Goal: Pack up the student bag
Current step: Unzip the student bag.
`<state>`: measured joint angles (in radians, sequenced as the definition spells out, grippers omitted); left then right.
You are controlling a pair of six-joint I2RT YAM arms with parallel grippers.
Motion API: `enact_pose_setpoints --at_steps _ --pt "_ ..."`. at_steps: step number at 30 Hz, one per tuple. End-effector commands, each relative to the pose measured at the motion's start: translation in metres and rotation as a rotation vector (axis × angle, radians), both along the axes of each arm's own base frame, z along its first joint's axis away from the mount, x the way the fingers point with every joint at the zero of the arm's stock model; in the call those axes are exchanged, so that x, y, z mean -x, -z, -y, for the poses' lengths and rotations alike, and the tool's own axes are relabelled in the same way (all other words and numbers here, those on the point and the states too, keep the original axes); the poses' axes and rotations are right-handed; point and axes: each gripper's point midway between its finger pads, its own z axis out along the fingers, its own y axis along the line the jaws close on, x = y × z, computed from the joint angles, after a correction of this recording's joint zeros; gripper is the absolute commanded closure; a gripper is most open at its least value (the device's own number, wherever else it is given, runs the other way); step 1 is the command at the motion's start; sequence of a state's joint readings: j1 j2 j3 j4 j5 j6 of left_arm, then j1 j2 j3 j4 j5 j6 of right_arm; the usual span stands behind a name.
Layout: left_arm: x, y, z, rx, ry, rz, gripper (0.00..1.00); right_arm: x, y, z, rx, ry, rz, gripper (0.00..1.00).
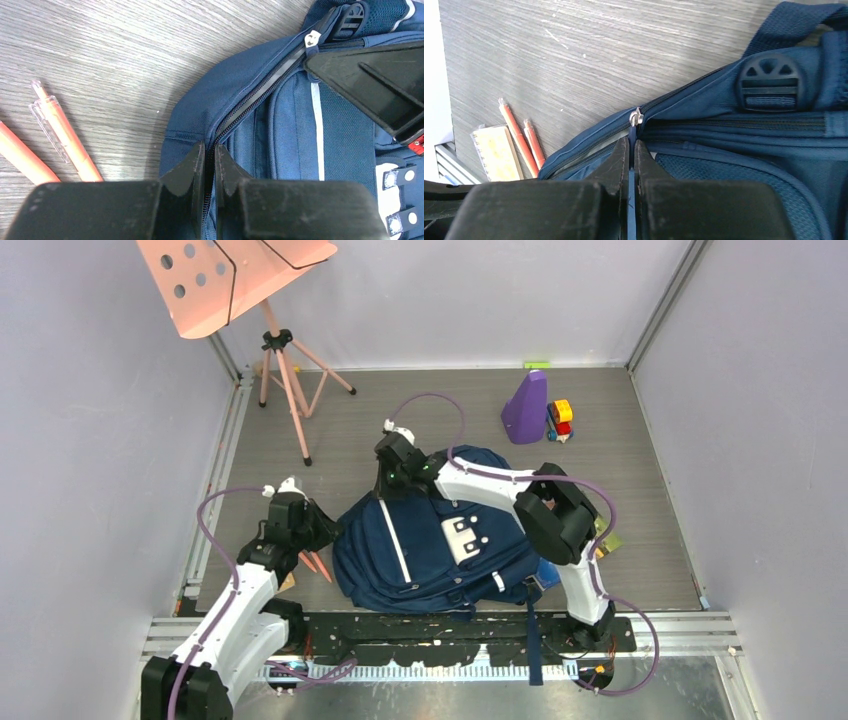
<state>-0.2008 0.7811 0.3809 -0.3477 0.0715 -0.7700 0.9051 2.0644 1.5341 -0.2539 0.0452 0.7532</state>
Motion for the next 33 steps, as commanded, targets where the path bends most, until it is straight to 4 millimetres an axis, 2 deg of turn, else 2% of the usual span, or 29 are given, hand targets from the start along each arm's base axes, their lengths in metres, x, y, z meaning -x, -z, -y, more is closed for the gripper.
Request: enact_pose_setpoints --at_steps 1,17,22,27,28,29,32,33 --pt "0.013 0.009 -0.005 -0.037 0.019 -0.059 1.00 -0.063 -0.045 0.049 0.009 0.228 0.171 0.99" --pt "0.005 -0.003 -0.007 -0.058 0.018 -0.036 1.00 -0.123 -0.041 0.127 0.186 0.424 0.283 0.99" --pt "-0.002 -0.006 -0.003 -0.046 0.030 -0.029 1.00 -0.128 -0.044 0.125 0.182 0.389 0.291 0.99" --pt "-0.023 -0.023 0.000 -0.063 0.055 0.011 1.00 -0.121 -0.061 0.112 0.146 0.261 0.323 0.99" --pt "-0.031 -0.032 0.000 -0.068 0.058 0.030 1.00 -0.118 -0.071 0.110 0.124 0.239 0.335 0.96" --pt "-0.038 -0.036 -0.001 -0.075 0.062 0.038 1.00 -0.114 -0.069 0.112 0.135 0.216 0.339 0.93" --pt "-0.056 -0.050 -0.002 -0.087 0.083 0.048 1.00 -0.098 -0.085 0.116 0.117 0.162 0.360 0.73" --pt "-0.060 -0.053 -0.002 -0.092 0.095 0.045 0.95 -0.093 -0.088 0.117 0.118 0.143 0.367 0.69"
